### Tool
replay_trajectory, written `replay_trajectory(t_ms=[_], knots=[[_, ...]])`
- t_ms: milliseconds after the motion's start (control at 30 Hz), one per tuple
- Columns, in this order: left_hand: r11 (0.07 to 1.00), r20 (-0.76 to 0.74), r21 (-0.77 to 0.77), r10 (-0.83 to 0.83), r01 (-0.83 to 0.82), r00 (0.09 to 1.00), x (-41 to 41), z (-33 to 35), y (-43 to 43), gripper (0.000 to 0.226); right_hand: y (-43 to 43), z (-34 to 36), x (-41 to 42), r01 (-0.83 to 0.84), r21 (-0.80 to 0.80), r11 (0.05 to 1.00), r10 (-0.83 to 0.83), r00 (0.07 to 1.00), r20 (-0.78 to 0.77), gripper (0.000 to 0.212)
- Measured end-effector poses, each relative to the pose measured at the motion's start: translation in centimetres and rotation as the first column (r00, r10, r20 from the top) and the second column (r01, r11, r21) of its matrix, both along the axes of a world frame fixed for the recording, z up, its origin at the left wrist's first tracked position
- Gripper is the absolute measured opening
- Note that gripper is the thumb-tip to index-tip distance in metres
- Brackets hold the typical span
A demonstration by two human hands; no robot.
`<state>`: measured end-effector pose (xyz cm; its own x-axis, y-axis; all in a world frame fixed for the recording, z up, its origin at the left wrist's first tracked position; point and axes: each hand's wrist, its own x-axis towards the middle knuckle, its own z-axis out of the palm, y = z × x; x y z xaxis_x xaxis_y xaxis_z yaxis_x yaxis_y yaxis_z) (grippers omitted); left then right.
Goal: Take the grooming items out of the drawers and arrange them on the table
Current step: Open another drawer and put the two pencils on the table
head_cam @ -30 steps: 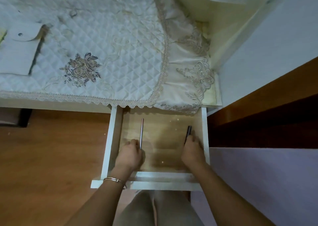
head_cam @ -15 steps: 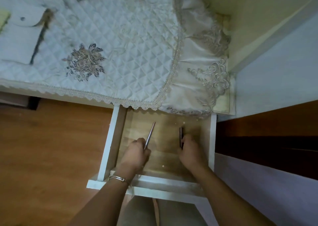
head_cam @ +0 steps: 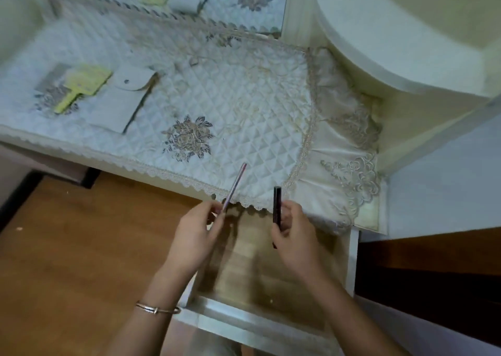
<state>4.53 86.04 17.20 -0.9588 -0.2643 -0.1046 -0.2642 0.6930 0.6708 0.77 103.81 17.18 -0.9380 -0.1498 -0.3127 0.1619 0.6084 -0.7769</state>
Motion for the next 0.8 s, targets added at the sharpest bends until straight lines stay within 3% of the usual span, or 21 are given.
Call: replay_trajectory(t_ms=[233,567,800], knots=[[0.978,-0.039,0.054,0.203,-0.2,0.978,-6.8,1.6,-7.4,0.021,-6.7,1.7,-7.6,0.078,-0.098,0.992,-0.081,0.996,-0.023,0.04],[0.99,0.03,-0.09,0.111,-0.108,0.993,-15.4,0.2,-16.5,0.018,-17.3,0.5,-15.6,0.142,-0.035,0.989,-0.141,0.99,0.024,0.037],[0.994,0.079,-0.073,0.082,-0.077,0.993,-16.0,-1.4,-18.3,0.017,-20.3,-0.3,-16.5,0.099,0.065,0.993,-0.101,0.995,0.016,0.037]])
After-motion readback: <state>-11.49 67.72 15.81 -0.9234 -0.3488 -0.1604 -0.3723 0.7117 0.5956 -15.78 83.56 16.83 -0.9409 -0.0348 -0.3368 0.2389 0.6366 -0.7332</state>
